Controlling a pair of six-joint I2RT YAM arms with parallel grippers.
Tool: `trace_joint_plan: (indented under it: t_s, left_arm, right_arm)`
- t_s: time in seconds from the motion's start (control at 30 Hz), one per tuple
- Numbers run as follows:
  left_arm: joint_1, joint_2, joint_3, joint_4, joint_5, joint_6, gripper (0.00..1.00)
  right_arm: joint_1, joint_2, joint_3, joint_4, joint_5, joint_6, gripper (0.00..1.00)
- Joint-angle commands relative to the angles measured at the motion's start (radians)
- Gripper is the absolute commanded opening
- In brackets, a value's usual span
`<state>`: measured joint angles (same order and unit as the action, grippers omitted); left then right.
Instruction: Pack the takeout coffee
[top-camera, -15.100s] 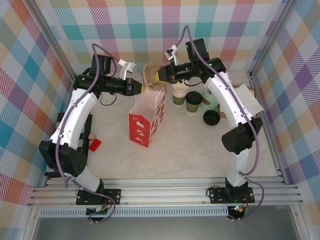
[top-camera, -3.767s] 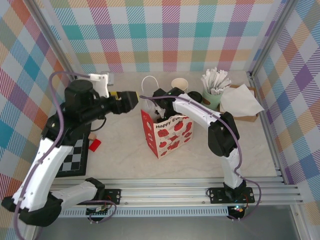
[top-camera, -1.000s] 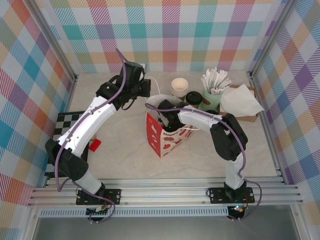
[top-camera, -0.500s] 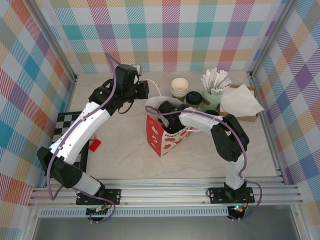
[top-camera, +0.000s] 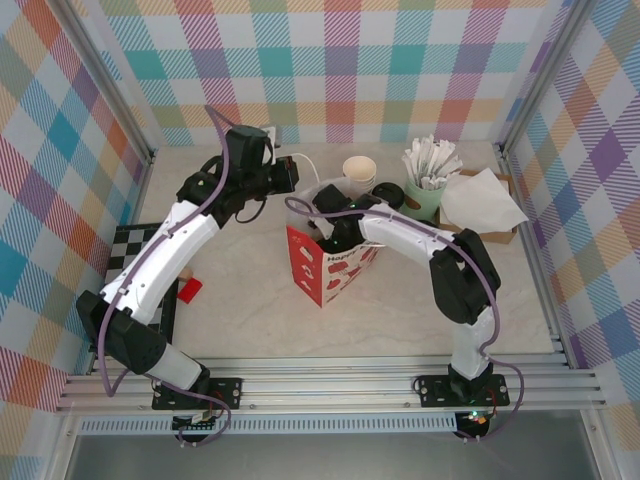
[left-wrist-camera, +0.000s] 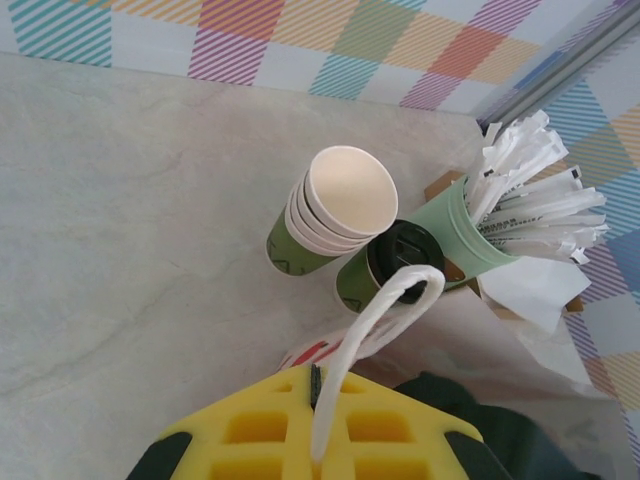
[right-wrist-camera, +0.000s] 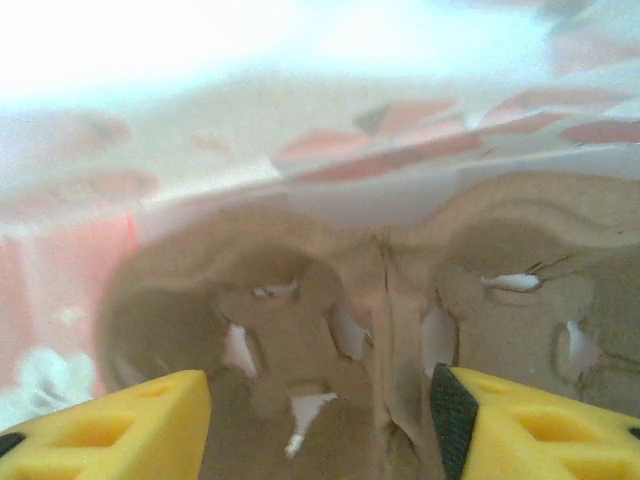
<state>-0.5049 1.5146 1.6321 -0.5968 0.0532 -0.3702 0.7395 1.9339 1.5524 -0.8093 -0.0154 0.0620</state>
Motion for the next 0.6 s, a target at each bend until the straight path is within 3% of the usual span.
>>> trace_joint_plan:
  t_s: [0.0, 0.17, 0.37, 0.57]
  left_arm:
    - [0.015, -0.009, 0.009, 0.014, 0.032, 0.038, 0.00]
    - [0.014, 0.004, 0.015, -0.029, 0.015, 0.076, 0.00]
    - [0.015, 0.010, 0.015, -0.033, 0.007, 0.091, 0.00]
    - [0.014, 0.032, 0.036, -0.054, -0.010, 0.105, 0.00]
  right_arm:
    - [-0.005, -0.030, 0.029, -0.033, -0.062, -0.023, 0.71]
    - [-0.006, -0.071, 0.064, -0.050, -0.069, -0.026, 0.72]
    - [-0.006, -0.071, 0.018, -0.072, -0.088, -0.078, 0.65]
    - [-0.005, -0.058, 0.009, -0.076, -0.062, -0.077, 0.33]
